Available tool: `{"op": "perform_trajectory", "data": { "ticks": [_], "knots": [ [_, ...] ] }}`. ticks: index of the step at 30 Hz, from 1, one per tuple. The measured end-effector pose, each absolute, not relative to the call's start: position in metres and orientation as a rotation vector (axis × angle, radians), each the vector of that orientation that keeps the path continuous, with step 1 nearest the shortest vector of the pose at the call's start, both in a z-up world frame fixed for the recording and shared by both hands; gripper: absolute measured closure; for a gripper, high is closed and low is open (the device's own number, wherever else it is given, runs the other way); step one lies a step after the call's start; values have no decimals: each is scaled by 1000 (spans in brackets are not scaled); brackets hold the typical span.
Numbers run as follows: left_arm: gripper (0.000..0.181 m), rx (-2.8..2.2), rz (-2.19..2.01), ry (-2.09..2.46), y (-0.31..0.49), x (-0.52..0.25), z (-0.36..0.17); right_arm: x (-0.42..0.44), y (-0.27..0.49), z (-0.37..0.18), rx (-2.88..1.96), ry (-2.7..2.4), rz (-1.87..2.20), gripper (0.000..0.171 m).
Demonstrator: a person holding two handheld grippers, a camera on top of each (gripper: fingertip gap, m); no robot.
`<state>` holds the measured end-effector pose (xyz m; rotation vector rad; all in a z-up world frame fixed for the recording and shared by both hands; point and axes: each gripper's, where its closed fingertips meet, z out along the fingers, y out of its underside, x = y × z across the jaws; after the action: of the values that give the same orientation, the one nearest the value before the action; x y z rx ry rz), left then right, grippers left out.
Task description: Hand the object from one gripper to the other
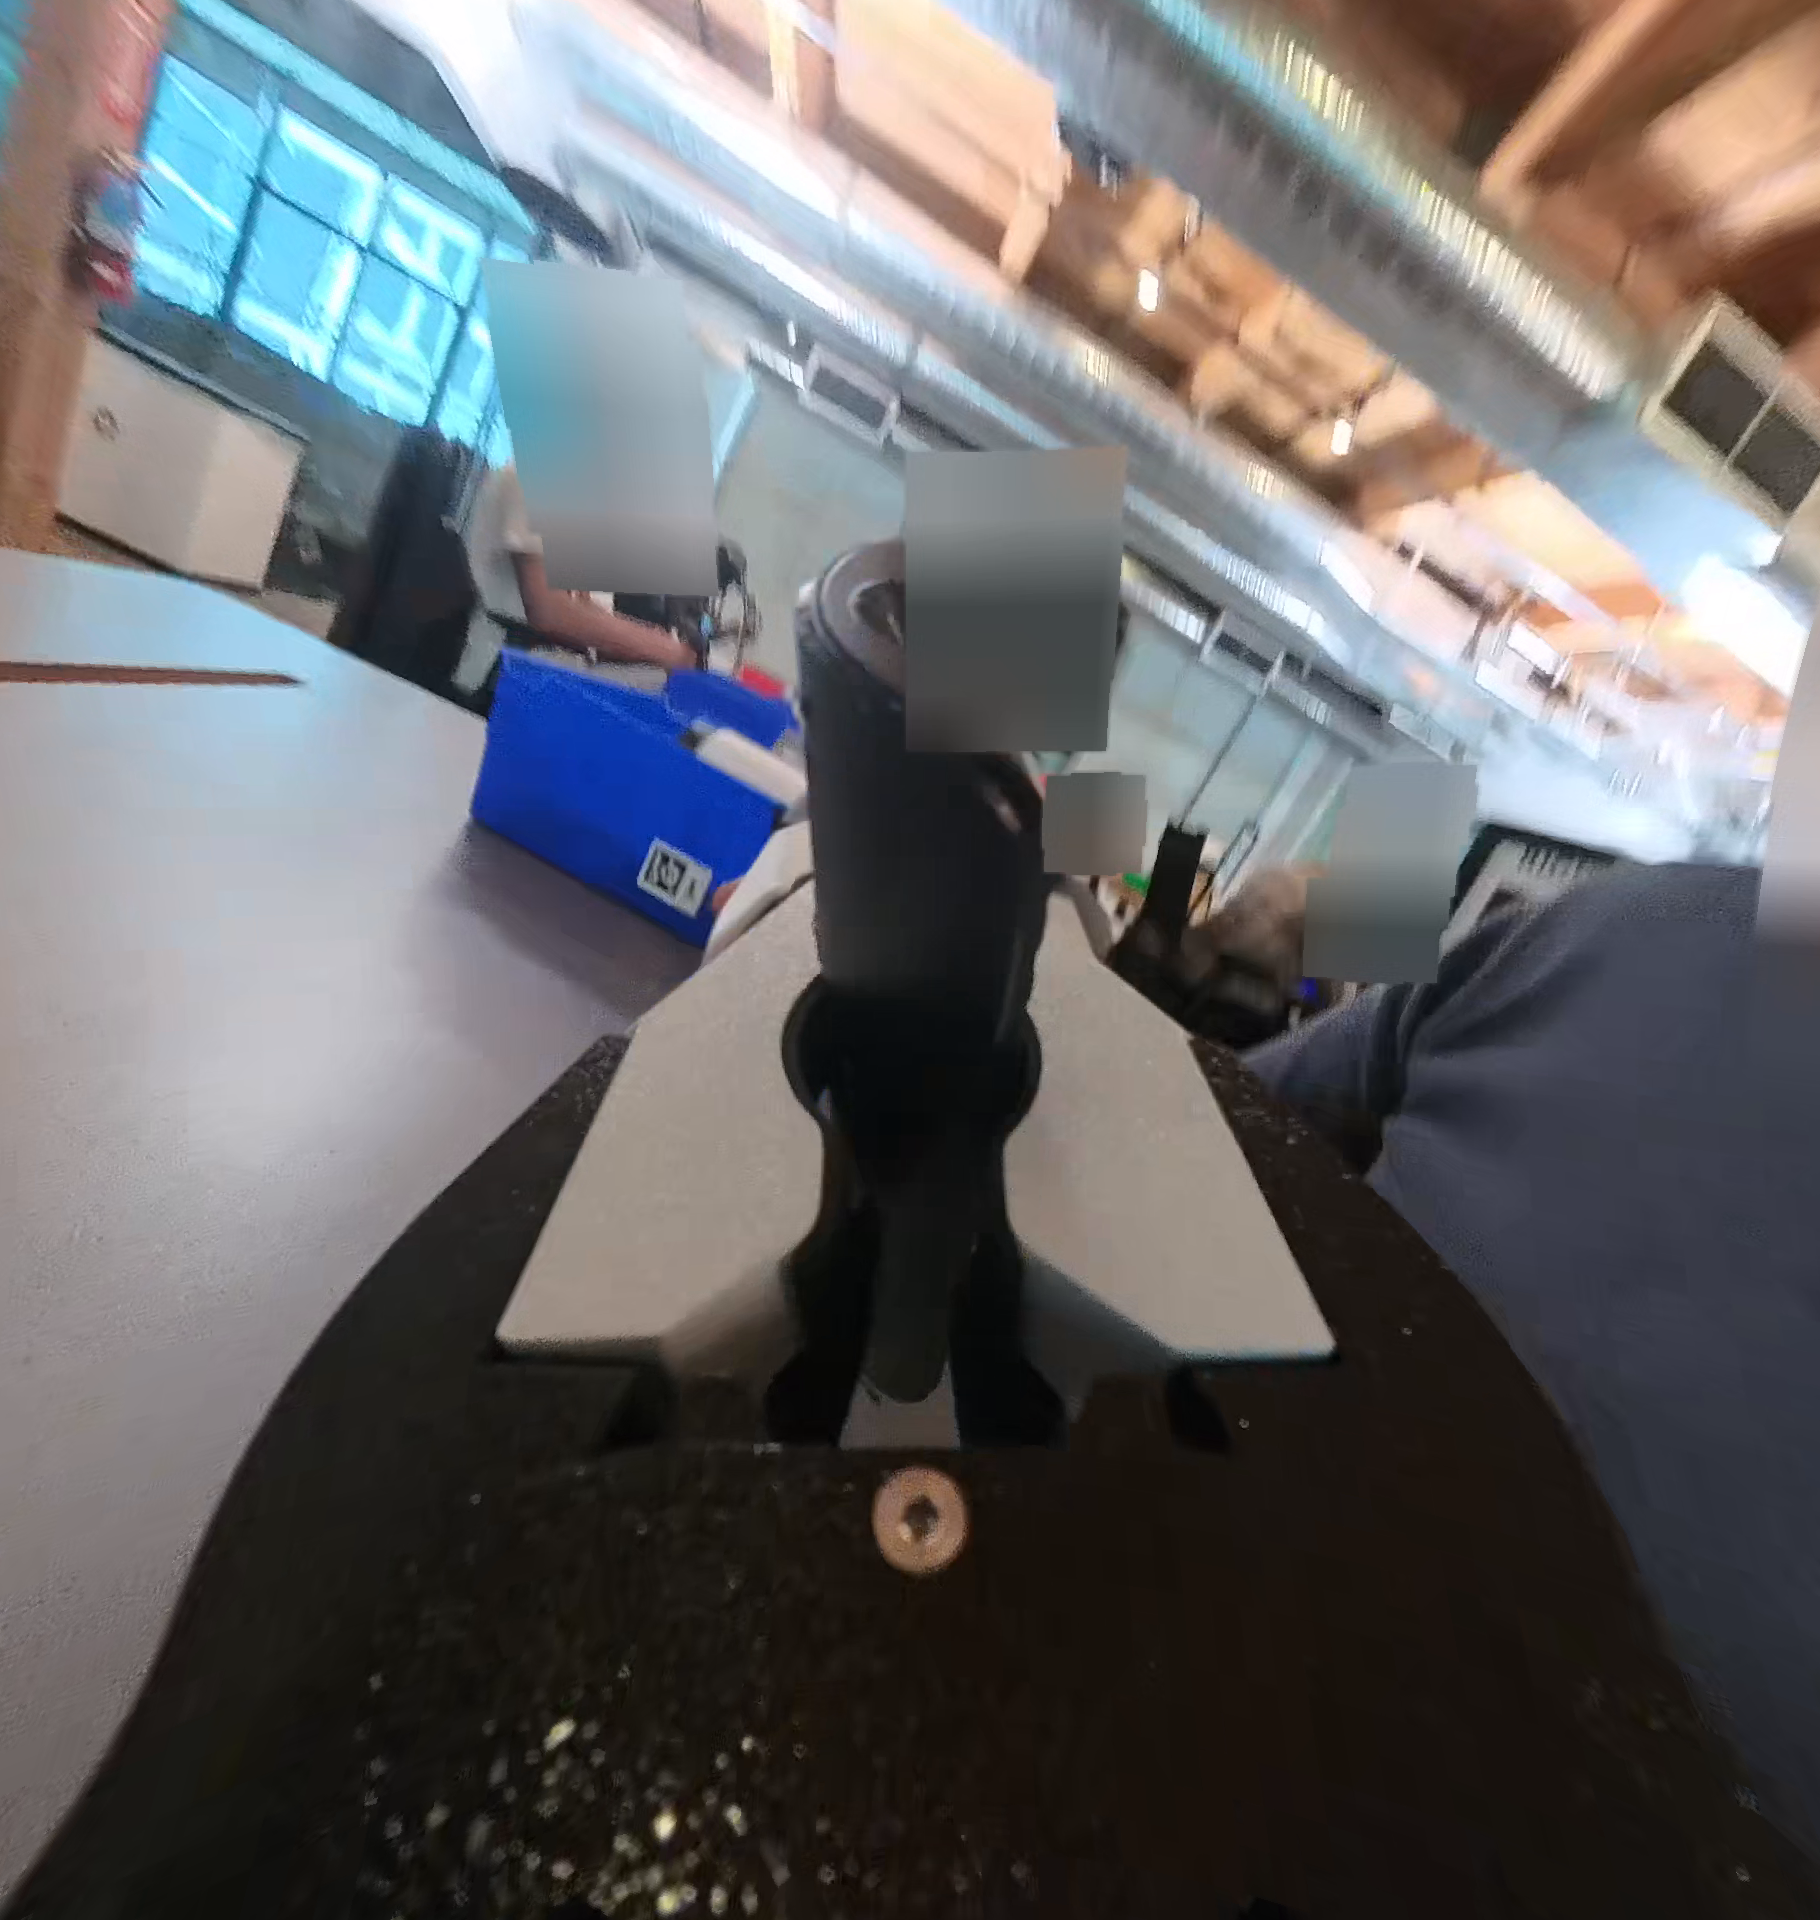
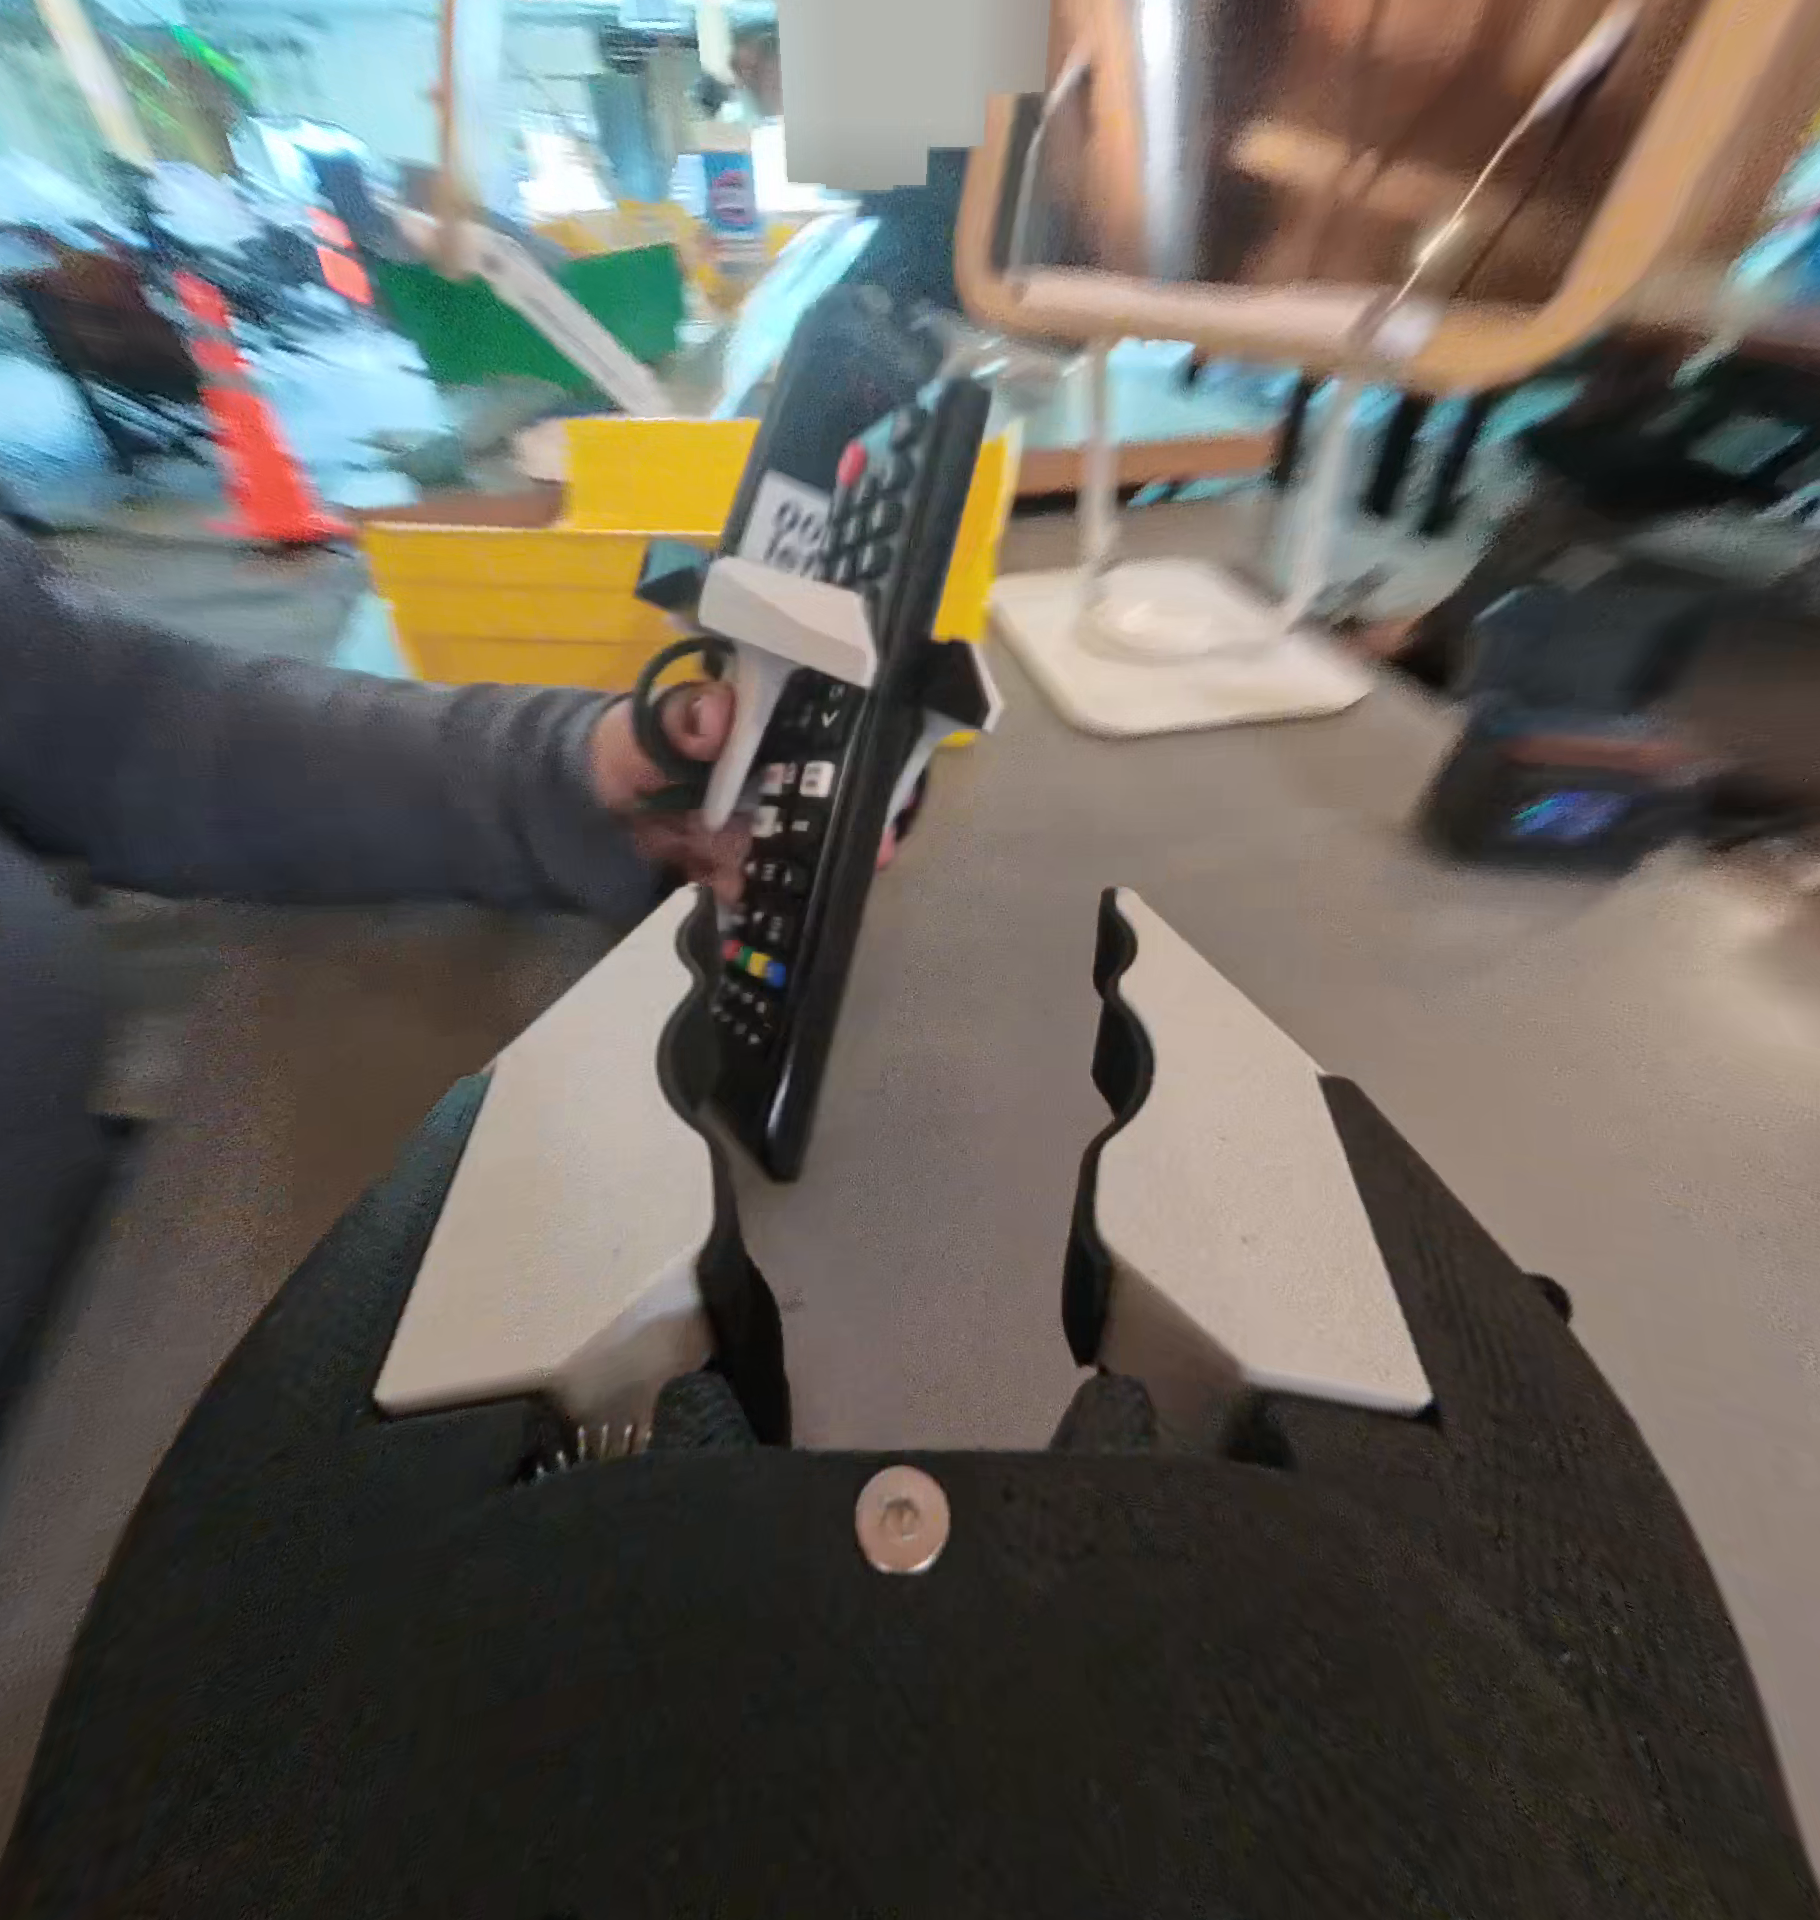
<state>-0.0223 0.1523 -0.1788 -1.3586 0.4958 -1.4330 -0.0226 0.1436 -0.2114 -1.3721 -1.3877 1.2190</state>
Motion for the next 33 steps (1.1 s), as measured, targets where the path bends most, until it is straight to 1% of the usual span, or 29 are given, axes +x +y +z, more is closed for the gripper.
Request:
{"op": "perform_trajectory", "data": {
  "ticks": [1,3,4,7,9,11,12,13,14,15,17,18,20,21,24,29,32,33],
  "knots": [
    [163,-1391,-1397,560,149,-16,-183,-23,136,-219,-1449,-1415,1340,103],
    [163,-1431,-1346,642,143,-6,-190,-25,122,-231,-1548,-1459,1503,104],
    [163,-1441,-1342,654,142,-2,-193,-26,115,-236,-1566,-1490,1541,109],
    [162,-1441,-1380,650,140,4,-196,-33,99,-249,-1565,-1583,1518,126],
    [162,-1398,-1413,625,138,4,-191,-39,103,-252,-1538,-1567,1421,147],
    [159,-1329,-1384,536,144,-5,-180,-44,112,-246,-1505,-1486,1389,149],
    [150,-1312,-1367,500,147,-10,-177,-45,116,-241,-1489,-1436,1386,149],
    [125,-1314,-1352,467,151,-15,-177,-45,122,-234,-1474,-1375,1393,149],
    [107,-1334,-1341,432,156,-19,-179,-45,128,-225,-1459,-1299,1417,149],
    [98,-1347,-1344,417,158,-21,-181,-43,134,-216,-1444,-1225,1456,149],
    [97,-1399,-1357,416,161,-19,-188,-37,146,-200,-1409,-1076,1532,149],
    [98,-1440,-1359,436,161,-15,-194,-34,150,-193,-1390,-1017,1573,149],
    [106,-1508,-1371,502,156,-2,-206,-29,154,-184,-1362,-940,1650,150],
    [114,-1523,-1379,536,153,4,-210,-28,154,-181,-1353,-922,1679,150],
    [158,-1532,-1374,609,146,14,-215,-28,152,-181,-1340,-925,1689,150],
    [159,-1576,-1284,689,144,14,-220,-26,151,-180,-1324,-989,1632,148],
    [160,-1669,-1036,741,156,4,-236,-13,170,-180,-1347,-1063,1418,99],
    [160,-1703,-917,757,162,-3,-241,-7,179,-181,-1345,-1086,1312,89]
  ]
}}
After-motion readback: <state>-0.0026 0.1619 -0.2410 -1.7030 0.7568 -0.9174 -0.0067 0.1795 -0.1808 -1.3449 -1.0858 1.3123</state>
